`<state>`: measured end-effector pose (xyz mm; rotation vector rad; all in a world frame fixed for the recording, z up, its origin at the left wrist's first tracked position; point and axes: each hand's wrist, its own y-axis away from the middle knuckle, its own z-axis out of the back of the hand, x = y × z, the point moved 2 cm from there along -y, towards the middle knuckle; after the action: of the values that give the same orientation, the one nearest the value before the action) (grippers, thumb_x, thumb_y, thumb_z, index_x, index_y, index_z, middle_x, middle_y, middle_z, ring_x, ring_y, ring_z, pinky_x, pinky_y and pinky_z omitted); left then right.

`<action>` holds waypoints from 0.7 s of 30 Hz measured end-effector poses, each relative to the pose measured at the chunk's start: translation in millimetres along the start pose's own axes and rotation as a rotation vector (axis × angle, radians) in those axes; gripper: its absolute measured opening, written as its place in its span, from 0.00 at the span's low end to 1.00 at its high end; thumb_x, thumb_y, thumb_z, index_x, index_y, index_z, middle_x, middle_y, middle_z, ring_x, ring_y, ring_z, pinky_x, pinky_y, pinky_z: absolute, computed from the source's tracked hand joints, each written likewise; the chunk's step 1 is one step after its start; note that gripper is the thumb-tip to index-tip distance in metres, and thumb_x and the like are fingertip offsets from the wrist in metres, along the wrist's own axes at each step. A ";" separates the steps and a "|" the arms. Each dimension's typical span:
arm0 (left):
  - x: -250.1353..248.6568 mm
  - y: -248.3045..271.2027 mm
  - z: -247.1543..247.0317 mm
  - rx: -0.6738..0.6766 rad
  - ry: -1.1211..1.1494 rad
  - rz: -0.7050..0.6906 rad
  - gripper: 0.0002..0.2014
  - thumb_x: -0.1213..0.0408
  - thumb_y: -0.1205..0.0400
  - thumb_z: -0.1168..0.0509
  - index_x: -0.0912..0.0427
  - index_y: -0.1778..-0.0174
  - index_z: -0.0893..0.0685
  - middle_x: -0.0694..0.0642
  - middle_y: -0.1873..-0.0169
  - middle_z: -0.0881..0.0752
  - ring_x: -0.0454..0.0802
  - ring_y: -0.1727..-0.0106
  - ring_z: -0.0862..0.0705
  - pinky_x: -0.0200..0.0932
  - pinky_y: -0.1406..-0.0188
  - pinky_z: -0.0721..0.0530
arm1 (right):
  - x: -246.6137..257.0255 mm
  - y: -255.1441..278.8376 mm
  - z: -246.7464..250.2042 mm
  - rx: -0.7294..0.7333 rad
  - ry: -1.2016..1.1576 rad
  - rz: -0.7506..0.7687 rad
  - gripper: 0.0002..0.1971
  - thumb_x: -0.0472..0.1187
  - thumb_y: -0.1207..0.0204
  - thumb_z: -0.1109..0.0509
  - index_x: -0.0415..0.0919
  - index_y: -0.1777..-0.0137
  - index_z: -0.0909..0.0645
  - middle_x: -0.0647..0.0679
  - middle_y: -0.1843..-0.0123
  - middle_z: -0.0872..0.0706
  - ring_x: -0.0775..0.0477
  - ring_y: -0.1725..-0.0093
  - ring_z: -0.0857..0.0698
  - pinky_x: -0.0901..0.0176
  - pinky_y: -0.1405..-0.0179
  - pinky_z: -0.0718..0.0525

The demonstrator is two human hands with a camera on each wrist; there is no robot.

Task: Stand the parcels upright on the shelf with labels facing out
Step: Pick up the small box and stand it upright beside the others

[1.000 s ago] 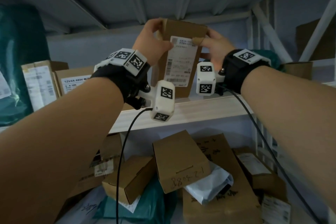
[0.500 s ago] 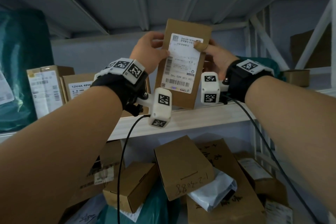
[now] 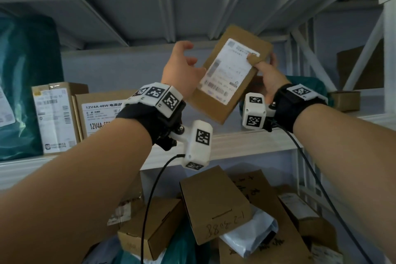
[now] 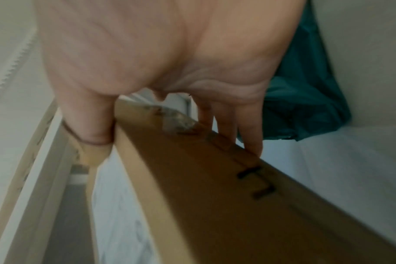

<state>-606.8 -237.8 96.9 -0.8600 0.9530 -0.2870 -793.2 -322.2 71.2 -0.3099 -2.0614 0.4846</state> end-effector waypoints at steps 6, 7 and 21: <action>-9.8 0.5 -10.5 -0.042 -0.052 0.076 0.41 0.53 0.24 0.29 0.53 0.19 0.45 0.60 0.23 0.31 0.56 0.27 0.26 0.43 0.36 0.26 | -15.4 -18.8 8.4 -0.165 -0.310 -0.032 0.62 0.53 0.64 0.10 0.53 0.24 0.34 0.36 0.34 0.17 0.29 0.42 0.14 0.26 0.53 0.17; -10.6 1.0 -13.5 -0.031 -0.013 0.124 0.44 0.50 0.24 0.30 0.55 0.18 0.48 0.60 0.24 0.30 0.57 0.27 0.26 0.44 0.37 0.26 | -17.7 -18.5 5.6 -0.178 -0.336 -0.026 0.63 0.54 0.66 0.10 0.50 0.25 0.33 0.35 0.35 0.17 0.28 0.43 0.14 0.26 0.53 0.16; -14.5 -0.3 -7.8 -0.201 0.262 0.242 0.47 0.40 0.35 0.29 0.45 0.22 0.44 0.58 0.30 0.28 0.57 0.41 0.21 0.53 0.37 0.19 | -21.0 -39.1 31.8 -0.147 -0.077 -0.081 0.54 0.62 0.61 0.14 0.49 0.29 0.25 0.38 0.38 0.13 0.33 0.44 0.12 0.26 0.48 0.17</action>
<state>-621.3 -233.8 103.6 -0.8932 1.3354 -0.0969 -810.9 -372.2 58.5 -0.2968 -2.1800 0.3003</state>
